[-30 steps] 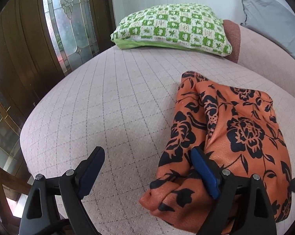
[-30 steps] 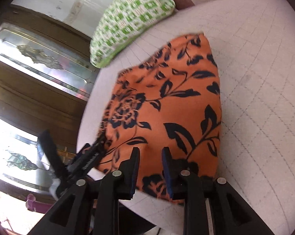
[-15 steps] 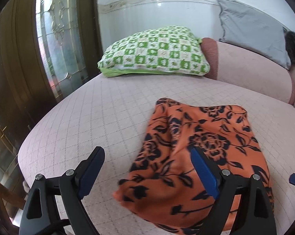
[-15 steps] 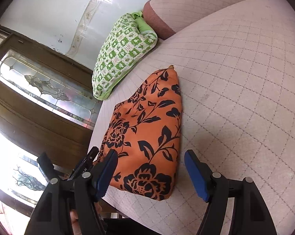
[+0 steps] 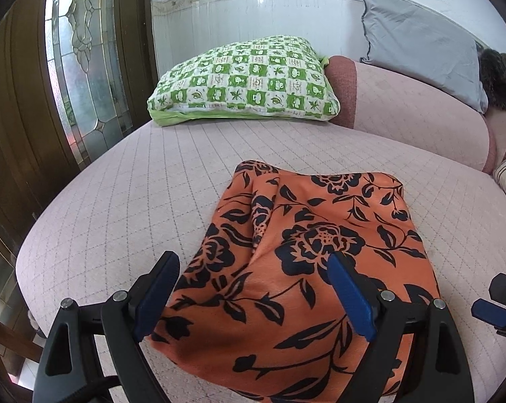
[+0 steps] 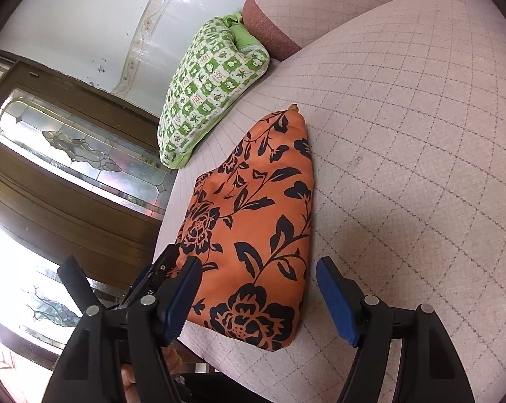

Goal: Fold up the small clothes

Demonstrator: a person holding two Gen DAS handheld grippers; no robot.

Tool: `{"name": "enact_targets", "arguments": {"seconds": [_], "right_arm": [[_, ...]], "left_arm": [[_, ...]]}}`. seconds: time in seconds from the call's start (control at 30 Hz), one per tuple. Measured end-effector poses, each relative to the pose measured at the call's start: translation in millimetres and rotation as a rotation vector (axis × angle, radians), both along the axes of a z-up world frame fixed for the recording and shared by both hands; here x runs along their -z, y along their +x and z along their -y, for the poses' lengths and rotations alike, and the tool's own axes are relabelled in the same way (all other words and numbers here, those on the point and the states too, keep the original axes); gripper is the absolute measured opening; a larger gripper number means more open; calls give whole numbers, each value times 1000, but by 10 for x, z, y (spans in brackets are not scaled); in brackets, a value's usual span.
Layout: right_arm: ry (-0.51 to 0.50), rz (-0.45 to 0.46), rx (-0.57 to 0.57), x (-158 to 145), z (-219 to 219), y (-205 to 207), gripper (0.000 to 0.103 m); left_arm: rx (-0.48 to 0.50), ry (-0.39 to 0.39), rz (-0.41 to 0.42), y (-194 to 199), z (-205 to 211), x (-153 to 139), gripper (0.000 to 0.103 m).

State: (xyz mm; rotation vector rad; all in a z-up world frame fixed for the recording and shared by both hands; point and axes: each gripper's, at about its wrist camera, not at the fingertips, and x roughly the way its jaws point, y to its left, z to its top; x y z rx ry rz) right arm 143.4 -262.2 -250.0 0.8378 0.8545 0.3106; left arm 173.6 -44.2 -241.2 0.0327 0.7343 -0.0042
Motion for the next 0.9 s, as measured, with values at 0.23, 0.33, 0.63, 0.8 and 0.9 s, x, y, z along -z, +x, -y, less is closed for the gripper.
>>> {"name": "enact_targets", "arguments": {"seconds": [0.23,0.33,0.63,0.8,0.9], "right_arm": [[-3,9,-18,-14,-57,32,74],[2,13,-18,-20,-69,30,74],[10,16,-10,-28,-55,18,74],[1,21,-10,-39,-79,10,74],[-44,30,-4,-64,-131,1,74]], "left_arm": [[-1,5,-7,18,30,7,90],[-1,4,-9,18,30,11,90],[1,7,-9,15,25,9,90],[0,8,-7,-1,14,4,90],[3,30,6,-23,-31,-16,90]]}}
